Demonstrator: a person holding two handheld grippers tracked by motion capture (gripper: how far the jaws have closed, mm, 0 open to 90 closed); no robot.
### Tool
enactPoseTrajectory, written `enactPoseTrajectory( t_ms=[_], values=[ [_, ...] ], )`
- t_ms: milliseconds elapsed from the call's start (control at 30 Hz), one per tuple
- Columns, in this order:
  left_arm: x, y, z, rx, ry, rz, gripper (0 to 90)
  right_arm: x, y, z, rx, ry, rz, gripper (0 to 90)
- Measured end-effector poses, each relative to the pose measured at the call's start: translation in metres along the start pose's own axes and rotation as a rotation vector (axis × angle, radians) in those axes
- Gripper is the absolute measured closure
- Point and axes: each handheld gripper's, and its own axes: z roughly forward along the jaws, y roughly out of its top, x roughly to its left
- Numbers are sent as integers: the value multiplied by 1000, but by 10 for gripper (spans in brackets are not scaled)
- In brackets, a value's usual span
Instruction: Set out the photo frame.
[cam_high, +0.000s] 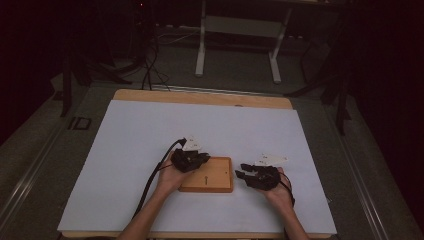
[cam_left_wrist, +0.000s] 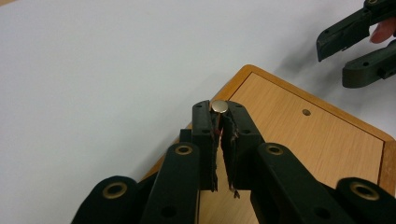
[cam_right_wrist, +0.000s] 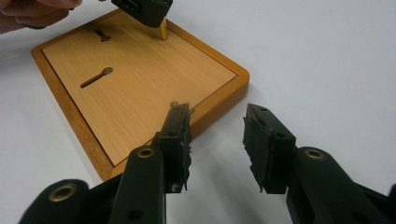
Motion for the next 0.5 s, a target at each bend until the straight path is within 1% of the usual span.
enactPoseTrajectory(
  t_ms=[67, 200, 367, 500],
  values=[
    [0, 0, 2, -11, -21, -2, 842, 0, 0, 0, 1, 2, -1, 610],
    [3, -1, 3, -19, -39, -18, 837, 1, 1, 0, 1, 2, -3, 609],
    [6, -2, 2, -18, -50, -18, 805, 0, 0, -1, 0, -2, -2, 607],
    [7, -3, 3, -21, -56, -21, 802, 1, 0, -1, 2, 2, -5, 605]
  ],
)
